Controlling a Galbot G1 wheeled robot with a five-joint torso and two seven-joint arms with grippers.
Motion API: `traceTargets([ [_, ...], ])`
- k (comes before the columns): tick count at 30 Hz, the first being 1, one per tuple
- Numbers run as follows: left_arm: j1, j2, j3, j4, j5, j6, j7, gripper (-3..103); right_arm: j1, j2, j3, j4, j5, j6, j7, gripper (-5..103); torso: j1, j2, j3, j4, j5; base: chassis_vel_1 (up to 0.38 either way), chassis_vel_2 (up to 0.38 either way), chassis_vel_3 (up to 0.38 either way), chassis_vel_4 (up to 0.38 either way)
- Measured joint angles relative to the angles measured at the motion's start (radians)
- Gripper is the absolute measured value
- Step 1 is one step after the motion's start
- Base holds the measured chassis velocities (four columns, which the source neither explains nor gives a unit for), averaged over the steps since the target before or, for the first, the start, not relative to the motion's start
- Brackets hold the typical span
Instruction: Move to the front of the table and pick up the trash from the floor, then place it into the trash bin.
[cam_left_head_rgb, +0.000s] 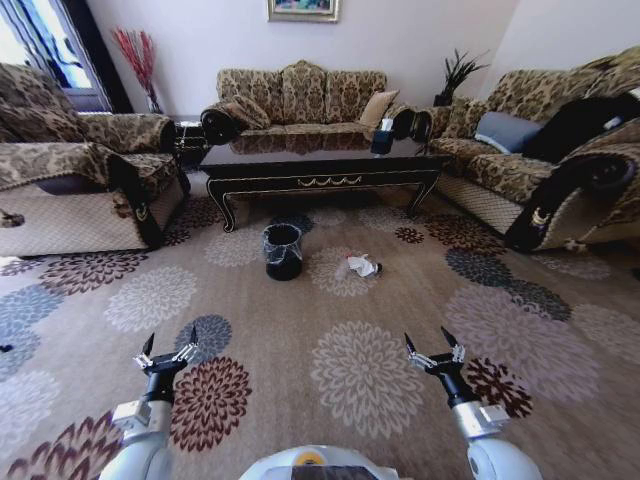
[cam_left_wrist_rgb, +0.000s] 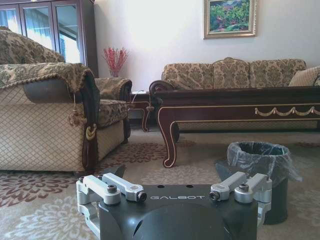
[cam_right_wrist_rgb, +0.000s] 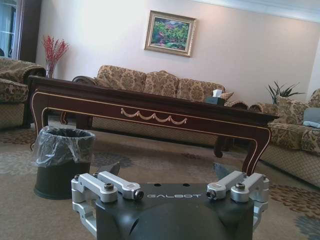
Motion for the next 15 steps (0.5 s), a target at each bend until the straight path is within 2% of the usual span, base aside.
traceTargets([
  [15, 0.025, -0.009, -0.006, -0.003, 0.0, -0.015, 0.004, 100, -0.013, 0.003, 0.001, 0.003, -0.006, 0.01, -0.01, 100, 0.0, 0.0, 0.0, 0.0003, 0.0, -0.196, 0.198, 0.197, -0.197],
])
